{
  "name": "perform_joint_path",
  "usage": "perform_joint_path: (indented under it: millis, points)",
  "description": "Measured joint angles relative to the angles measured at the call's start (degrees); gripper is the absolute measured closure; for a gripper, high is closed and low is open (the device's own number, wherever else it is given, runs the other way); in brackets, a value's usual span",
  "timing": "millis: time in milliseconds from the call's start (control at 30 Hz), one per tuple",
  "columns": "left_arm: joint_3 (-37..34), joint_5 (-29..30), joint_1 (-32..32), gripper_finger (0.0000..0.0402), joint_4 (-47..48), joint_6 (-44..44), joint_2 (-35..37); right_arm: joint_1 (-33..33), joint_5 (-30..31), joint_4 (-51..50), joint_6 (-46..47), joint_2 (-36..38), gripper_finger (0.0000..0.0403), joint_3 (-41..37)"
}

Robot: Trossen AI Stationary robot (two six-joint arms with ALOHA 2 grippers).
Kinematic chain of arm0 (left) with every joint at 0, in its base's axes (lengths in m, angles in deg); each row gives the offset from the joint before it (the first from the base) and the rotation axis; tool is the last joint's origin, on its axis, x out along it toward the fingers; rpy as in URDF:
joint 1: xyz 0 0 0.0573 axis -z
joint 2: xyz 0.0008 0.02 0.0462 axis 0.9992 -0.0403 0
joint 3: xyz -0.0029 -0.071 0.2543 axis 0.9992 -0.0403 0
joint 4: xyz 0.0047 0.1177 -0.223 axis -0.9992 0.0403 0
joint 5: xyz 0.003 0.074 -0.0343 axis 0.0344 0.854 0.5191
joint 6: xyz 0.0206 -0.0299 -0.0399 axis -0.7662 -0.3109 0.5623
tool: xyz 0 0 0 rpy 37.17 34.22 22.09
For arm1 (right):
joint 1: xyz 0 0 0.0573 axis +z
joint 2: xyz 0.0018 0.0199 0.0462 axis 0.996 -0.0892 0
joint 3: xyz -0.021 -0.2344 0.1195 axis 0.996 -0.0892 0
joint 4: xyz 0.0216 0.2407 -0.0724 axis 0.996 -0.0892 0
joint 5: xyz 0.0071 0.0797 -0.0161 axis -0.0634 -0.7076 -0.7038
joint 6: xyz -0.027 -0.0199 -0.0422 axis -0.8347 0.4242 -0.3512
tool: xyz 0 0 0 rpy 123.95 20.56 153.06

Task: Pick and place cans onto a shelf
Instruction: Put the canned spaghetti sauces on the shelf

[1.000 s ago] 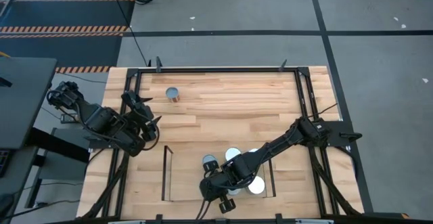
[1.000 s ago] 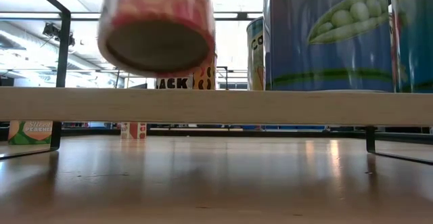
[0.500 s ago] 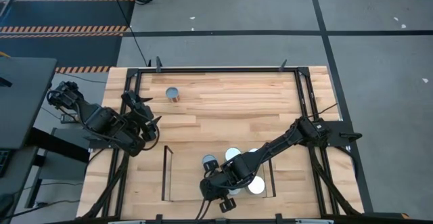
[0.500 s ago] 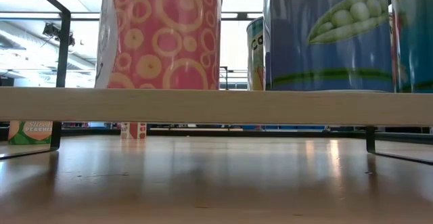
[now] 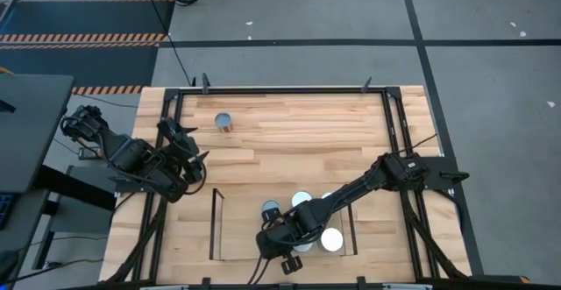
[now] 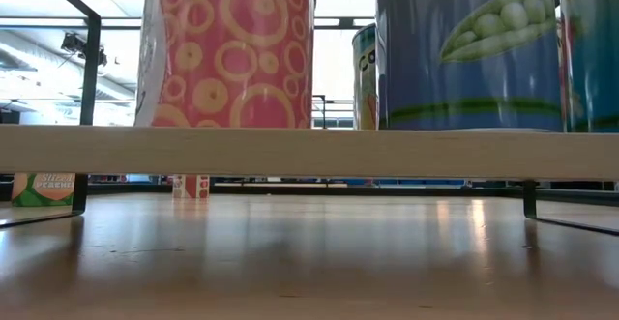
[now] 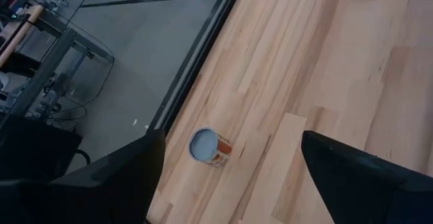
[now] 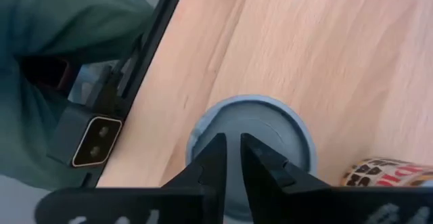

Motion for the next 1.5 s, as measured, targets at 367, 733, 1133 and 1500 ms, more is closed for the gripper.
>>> perform_joint_path:
  millis: [367, 733, 1133, 1500]
  points:
    - [0.0, 0.4, 0.0, 0.0049, 0.0, 0.2, 0.0, -1.3, 0.8, -1.4, 0.2, 0.1, 0.0358, -0.1]
    - [0.0, 0.4, 0.0, 0.0049, 0.0, 0.3, 0.0, -2.6, 2.4, -1.6, 0.6, 0.1, 0.0358, -0.1]
    - [0.0, 0.4, 0.0, 0.0049, 0.0, 1.2, 0.0, -2.5, 2.3, 1.4, 1.5, 0.1, 0.0358, -0.1]
    - [0.0, 0.4, 0.0, 0.0049, 0.0, 1.5, 0.0, -2.4, 1.9, 2.3, 0.5, 0.2, 0.0358, 0.0]
